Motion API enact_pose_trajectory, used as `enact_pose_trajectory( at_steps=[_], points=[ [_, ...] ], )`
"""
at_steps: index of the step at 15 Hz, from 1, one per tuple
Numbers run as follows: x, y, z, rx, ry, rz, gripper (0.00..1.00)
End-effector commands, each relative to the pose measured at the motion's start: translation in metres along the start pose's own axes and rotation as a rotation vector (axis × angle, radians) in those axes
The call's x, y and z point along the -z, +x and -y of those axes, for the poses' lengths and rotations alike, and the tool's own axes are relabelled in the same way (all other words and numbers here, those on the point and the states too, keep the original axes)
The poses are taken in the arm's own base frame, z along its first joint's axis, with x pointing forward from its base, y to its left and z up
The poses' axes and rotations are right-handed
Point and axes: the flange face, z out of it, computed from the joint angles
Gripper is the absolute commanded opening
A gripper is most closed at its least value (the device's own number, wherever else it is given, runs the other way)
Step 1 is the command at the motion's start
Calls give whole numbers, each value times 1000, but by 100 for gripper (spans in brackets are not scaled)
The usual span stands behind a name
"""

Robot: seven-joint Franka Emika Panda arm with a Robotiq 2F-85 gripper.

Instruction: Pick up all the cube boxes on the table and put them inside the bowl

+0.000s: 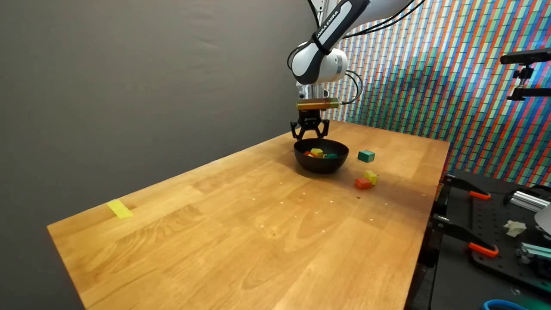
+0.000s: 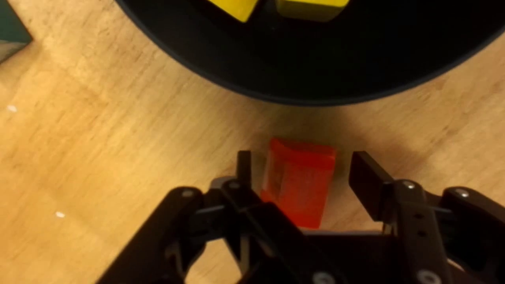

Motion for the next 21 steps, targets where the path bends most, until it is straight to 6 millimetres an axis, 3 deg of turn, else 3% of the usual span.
enact_pose_trajectory(
  at_steps=[1,3,5,7,12,14,18,21],
  points=[
    [-9,5,-4,-25,-21,-32,36],
    [-3,5,-1,-22,-11,-47,22],
    [11,4,-2,-22,8,-58,20],
    [40,-3,1,14,46,-65,20],
    [138,-43,4,151,110,-74,20],
    [156,-64,1,201,111,15,20],
    [157,-99,0,237,136,256,20],
    [127,-106,3,198,121,378,20]
  ],
)
